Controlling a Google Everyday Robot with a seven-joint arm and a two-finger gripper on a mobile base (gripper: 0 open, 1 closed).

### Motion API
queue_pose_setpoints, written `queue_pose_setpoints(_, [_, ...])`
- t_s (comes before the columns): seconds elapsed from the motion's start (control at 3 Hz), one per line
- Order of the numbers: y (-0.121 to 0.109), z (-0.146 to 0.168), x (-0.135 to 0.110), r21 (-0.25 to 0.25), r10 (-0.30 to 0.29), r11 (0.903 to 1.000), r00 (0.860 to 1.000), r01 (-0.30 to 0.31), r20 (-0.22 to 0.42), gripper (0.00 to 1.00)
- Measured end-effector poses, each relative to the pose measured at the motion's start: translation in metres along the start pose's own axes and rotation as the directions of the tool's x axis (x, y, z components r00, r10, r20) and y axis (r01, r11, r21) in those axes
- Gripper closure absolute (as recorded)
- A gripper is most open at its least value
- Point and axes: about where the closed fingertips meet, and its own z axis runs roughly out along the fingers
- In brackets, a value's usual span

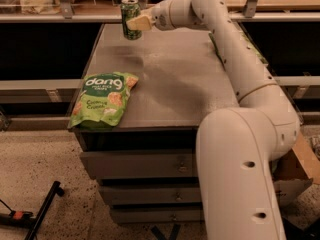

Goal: Move green can near green rice chip bag

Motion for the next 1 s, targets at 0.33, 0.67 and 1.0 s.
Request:
queue_pose_setpoints(0.33, [0.044, -0.013, -0.007, -0.1, -0.022, 0.9948, 1.0, 0.022, 0.004, 1.0])
queue_pose_setpoints(0.67, [0.092, -0.018, -0.003, -0.185, -0.08, 0.9796, 0.997, 0.079, 0.003, 1.0])
queue_pose_setpoints(1.0, [0.129, -0.019, 0.007, -0.245, -0.134, 0.96, 0.991, 0.135, 0.022, 1.0])
